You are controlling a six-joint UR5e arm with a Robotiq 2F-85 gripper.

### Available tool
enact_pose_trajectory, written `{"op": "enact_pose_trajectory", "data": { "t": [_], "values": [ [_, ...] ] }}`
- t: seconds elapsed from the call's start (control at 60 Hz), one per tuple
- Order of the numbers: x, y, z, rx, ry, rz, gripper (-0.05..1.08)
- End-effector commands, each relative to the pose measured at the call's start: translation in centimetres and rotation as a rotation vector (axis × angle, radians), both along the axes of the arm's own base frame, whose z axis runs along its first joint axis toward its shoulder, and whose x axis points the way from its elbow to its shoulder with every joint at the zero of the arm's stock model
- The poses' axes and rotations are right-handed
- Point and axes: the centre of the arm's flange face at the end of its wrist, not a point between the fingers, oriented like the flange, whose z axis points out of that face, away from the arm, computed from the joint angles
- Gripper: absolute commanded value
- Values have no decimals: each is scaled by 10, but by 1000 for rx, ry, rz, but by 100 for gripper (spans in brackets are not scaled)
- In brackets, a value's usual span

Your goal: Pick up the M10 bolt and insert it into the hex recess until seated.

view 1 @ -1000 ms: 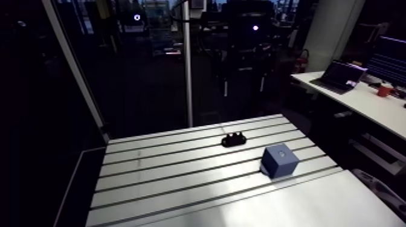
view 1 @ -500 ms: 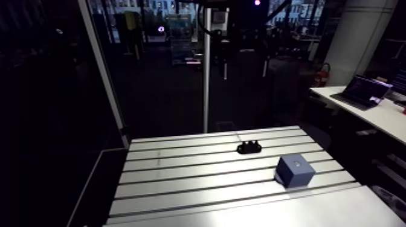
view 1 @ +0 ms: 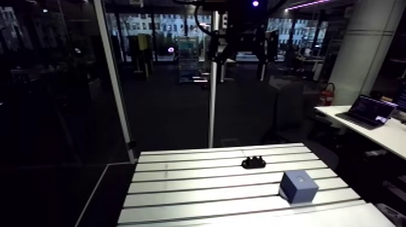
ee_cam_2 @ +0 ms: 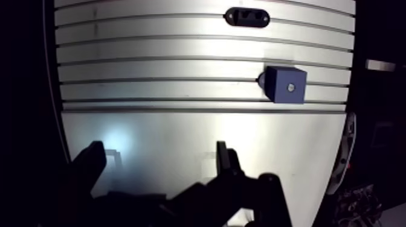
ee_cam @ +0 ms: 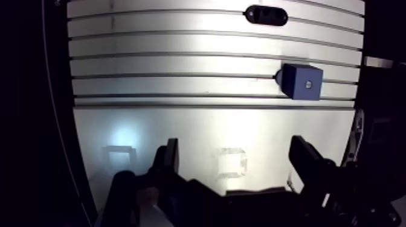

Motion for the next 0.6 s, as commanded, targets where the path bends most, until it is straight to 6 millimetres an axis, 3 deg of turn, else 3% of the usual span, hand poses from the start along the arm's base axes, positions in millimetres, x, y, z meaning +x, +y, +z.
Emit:
{"op": "enact_pose_trajectory", "data": {
  "t": [0.017, 0.6],
  "values": [
    [3, 0, -9, 3, -16, 3, 1],
    [-3, 0, -17, -1, -22, 5, 1]
  ]
}}
